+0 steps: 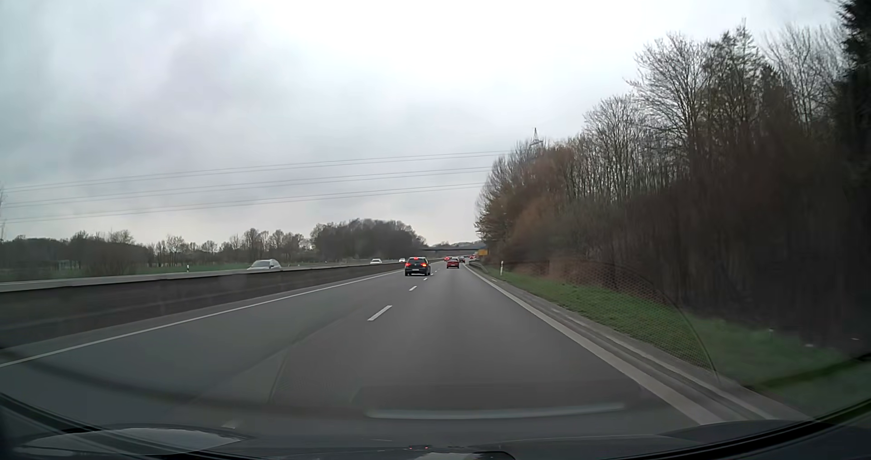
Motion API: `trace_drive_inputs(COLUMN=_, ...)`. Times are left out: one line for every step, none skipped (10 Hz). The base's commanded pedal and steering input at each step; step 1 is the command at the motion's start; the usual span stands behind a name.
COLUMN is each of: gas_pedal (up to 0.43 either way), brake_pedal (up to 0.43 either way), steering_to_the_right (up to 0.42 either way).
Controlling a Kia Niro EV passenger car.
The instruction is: Follow the waypoints while adhering to traffic rules and regulations
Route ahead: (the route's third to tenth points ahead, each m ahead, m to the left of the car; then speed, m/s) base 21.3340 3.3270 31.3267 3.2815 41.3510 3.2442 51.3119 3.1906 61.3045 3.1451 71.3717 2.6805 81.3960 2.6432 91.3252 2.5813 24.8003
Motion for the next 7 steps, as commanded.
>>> trace_drive_inputs(gas_pedal=0.248, brake_pedal=0.000, steering_to_the_right=0.000)
trace_drive_inputs(gas_pedal=0.248, brake_pedal=0.000, steering_to_the_right=0.000)
trace_drive_inputs(gas_pedal=0.248, brake_pedal=0.000, steering_to_the_right=0.000)
trace_drive_inputs(gas_pedal=0.248, brake_pedal=0.000, steering_to_the_right=0.000)
trace_drive_inputs(gas_pedal=0.248, brake_pedal=0.000, steering_to_the_right=0.000)
trace_drive_inputs(gas_pedal=0.248, brake_pedal=0.000, steering_to_the_right=0.000)
trace_drive_inputs(gas_pedal=0.248, brake_pedal=0.000, steering_to_the_right=0.000)
